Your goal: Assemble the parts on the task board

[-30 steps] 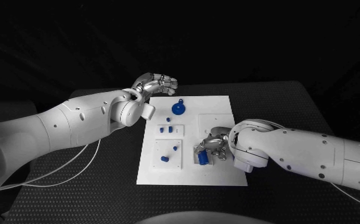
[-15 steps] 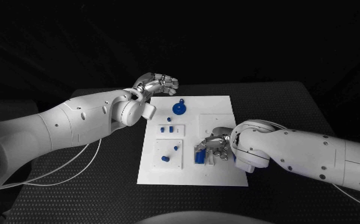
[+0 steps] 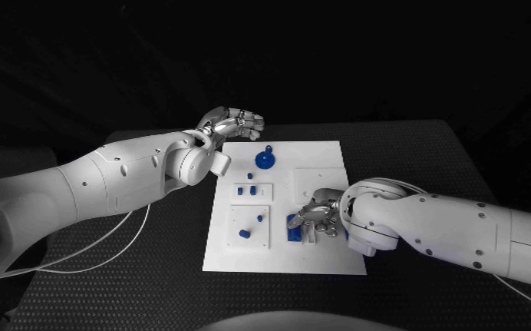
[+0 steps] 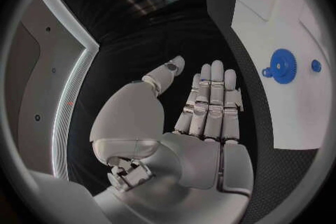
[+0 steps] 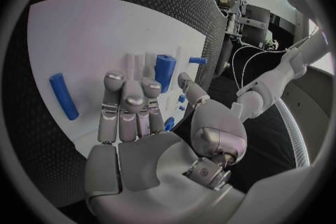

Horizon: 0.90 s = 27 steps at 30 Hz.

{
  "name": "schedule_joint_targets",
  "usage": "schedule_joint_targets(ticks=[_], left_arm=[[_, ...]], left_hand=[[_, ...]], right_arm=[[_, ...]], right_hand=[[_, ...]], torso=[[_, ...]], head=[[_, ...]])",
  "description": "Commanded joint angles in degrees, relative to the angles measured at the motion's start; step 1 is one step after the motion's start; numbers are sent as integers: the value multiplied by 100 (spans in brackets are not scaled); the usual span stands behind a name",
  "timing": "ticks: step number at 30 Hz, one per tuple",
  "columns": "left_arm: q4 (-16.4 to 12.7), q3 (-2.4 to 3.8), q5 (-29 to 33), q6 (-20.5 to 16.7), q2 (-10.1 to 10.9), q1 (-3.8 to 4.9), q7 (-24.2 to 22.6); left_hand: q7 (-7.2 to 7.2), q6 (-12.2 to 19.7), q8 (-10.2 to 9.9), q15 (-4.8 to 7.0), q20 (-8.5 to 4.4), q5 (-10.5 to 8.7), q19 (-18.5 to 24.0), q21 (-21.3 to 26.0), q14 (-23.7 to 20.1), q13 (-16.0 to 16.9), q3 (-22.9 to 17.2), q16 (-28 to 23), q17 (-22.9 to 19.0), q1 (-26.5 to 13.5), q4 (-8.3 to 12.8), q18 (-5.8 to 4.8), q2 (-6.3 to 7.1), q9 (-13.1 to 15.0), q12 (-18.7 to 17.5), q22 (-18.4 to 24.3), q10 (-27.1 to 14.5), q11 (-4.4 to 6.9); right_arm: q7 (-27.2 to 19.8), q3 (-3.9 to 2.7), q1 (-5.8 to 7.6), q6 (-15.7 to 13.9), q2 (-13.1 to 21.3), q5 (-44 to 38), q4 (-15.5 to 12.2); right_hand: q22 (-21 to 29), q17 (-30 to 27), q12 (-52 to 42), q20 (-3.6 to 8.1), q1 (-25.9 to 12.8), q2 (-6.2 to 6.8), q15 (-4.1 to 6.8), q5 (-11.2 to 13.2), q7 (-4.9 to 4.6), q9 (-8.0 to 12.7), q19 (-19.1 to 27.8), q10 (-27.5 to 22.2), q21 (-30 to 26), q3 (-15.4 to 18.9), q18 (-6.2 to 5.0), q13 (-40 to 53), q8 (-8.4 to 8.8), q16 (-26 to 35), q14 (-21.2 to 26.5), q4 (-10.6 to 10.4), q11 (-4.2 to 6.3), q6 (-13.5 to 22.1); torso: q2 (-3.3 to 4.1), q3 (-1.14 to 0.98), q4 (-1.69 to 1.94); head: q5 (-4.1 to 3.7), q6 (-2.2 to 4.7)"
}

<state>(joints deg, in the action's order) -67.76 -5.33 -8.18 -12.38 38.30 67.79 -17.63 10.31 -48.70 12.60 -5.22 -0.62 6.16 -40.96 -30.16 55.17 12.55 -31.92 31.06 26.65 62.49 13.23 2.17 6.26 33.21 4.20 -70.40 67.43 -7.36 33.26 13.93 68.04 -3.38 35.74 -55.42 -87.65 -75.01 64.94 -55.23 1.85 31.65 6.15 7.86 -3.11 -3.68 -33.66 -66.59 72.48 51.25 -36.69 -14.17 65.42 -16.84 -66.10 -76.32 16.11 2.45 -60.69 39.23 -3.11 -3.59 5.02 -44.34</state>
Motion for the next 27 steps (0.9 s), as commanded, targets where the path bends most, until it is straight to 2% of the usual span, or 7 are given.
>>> schedule_joint_targets(ticks=[1,6,8,10,14,20,27], left_arm=[[-13,4,26,87,-9,4,-26],[-10,4,26,85,-9,4,-24],[-7,4,26,90,-9,4,-11],[-8,4,26,85,-8,4,-6],[-8,4,26,86,2,4,-5],[-12,4,26,87,0,4,-6],[-16,4,26,85,2,4,-7]], left_hand=[[6,34,28,-22,30,-36,6,36,1,-6,13,-35,7,-64,-35,23,13,-10,1,-9,-36,8],[6,35,29,-22,30,-36,6,37,1,-7,12,-37,10,-64,-37,24,13,-10,1,-11,-36,8],[6,35,29,-22,30,-35,5,38,2,-7,11,-38,11,-63,-38,24,12,-10,1,-11,-37,8],[6,35,29,-22,30,-35,5,39,2,-7,10,-39,13,-63,-39,24,11,-11,2,-12,-36,8],[7,37,30,-23,32,-33,2,42,4,-9,10,-47,23,-75,-57,24,0,-12,2,-17,-38,7],[7,37,31,-23,31,-32,3,45,4,-10,8,-50,27,-70,-56,25,2,-13,2,-19,-39,7],[6,37,33,-22,31,-32,3,47,5,-11,6,-53,32,-66,-55,26,3,-13,2,-21,-39,7]], right_arm=[[-162,0,-12,-128,-6,-234,-55],[-396,0,-14,-260,96,-485,-168],[-591,-1,-15,-183,151,-649,-214],[-599,-1,-15,-59,197,-649,-267],[-587,-1,-22,155,222,-649,-328],[-476,0,-58,379,234,-788,-378],[-317,0,-103,324,212,-1041,-380]], right_hand=[[-31,-14,29,23,172,-18,40,30,-27,-4,-3,-25,-15,-117,-83,7,1,-37,8,-24,0,-40],[-22,-29,33,13,345,3,39,31,-27,-6,-24,-2,-16,-231,-83,12,3,-46,-1,-47,0,-55],[-23,-36,35,19,530,41,44,31,-27,-8,-30,3,-13,-291,-83,17,6,-46,1,21,0,-51],[-25,-46,34,27,871,221,46,30,-29,-14,-38,10,-6,-350,-83,27,5,-47,2,39,1,-52],[-18,-75,47,-6,1348,458,24,17,-42,-18,-41,27,-12,-287,-83,32,10,-46,-1,-2,-19,-61],[-15,-90,57,-33,1563,546,20,24,-43,-16,-35,33,-20,-157,-83,41,19,-56,1,20,-18,-71],[-15,-90,54,-42,1596,570,24,31,-32,-27,-42,45,-16,-64,-83,51,3,-73,1,-6,-8,-107]], torso=[[0,-1,1],[1,-2,3],[1,-3,4],[2,-4,1],[2,-2,-2],[2,-3,-1],[5,-1,1]], head=[[2,-4],[-1,12],[-5,14],[-2,17],[6,15],[8,12],[8,2]])
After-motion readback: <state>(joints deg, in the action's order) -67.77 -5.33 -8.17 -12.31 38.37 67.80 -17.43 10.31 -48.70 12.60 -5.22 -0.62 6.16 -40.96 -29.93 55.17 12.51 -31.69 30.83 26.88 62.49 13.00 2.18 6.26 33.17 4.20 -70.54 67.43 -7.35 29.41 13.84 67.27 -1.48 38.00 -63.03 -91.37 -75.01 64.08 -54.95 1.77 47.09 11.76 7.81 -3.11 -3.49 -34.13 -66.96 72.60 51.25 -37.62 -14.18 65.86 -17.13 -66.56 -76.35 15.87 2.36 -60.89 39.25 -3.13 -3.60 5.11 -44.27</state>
